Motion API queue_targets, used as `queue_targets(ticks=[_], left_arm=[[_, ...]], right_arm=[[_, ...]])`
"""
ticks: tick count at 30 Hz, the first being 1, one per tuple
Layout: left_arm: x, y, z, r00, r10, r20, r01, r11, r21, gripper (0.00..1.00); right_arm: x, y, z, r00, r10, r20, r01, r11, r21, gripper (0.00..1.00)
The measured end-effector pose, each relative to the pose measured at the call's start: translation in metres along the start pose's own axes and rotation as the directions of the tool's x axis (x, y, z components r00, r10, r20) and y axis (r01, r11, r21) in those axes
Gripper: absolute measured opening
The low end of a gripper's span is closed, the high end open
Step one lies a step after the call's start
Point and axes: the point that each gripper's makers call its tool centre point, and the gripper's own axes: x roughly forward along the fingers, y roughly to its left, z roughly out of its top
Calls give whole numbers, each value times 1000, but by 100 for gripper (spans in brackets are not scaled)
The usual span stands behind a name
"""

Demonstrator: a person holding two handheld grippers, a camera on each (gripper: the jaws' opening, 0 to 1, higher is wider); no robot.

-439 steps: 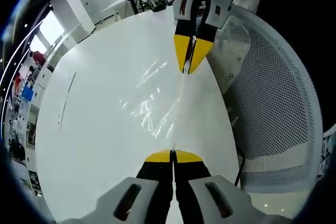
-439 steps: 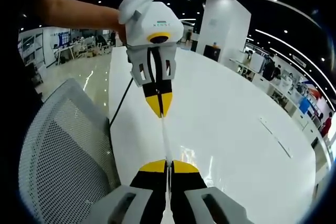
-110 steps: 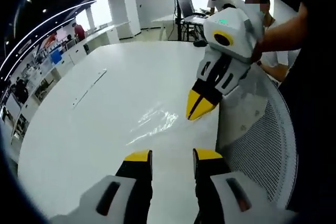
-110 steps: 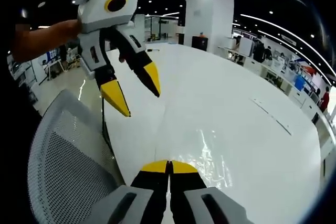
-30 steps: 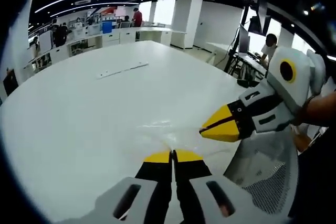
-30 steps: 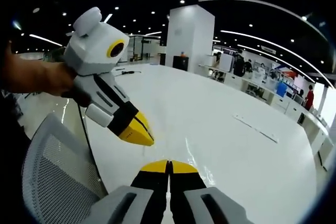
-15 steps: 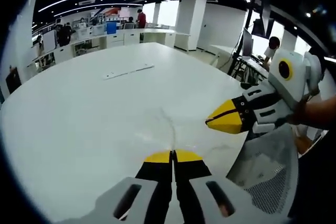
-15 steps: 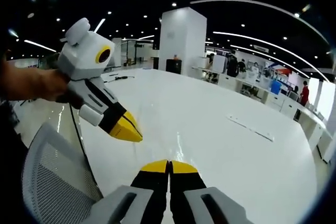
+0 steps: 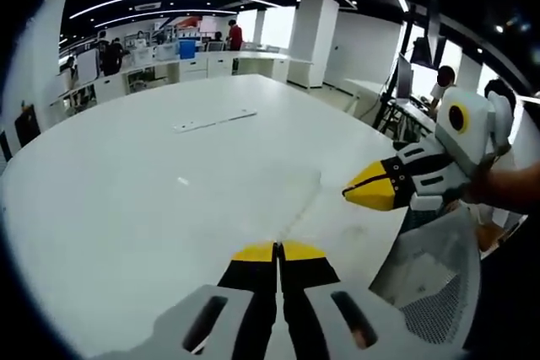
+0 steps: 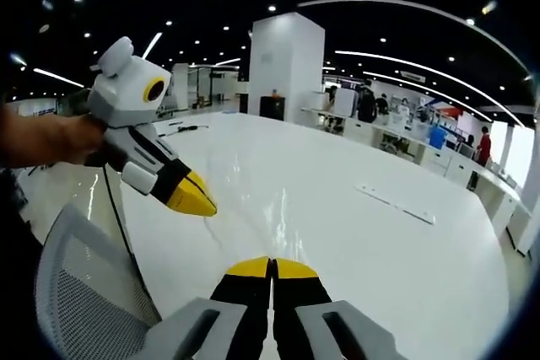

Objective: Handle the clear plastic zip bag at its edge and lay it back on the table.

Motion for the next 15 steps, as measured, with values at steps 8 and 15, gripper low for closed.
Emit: queue_targets(ticks=[8, 15], left_arm=[[-3, 6, 5, 1000, 4, 13, -4, 1000, -12, 0], [-4, 8, 8, 1000, 8, 20, -8, 1000, -7, 0]], right_arm=[[-2, 0, 2, 1000, -9, 10, 9, 1000, 16, 0], [-5, -1, 5, 1000, -16, 16, 15, 999, 29, 0]])
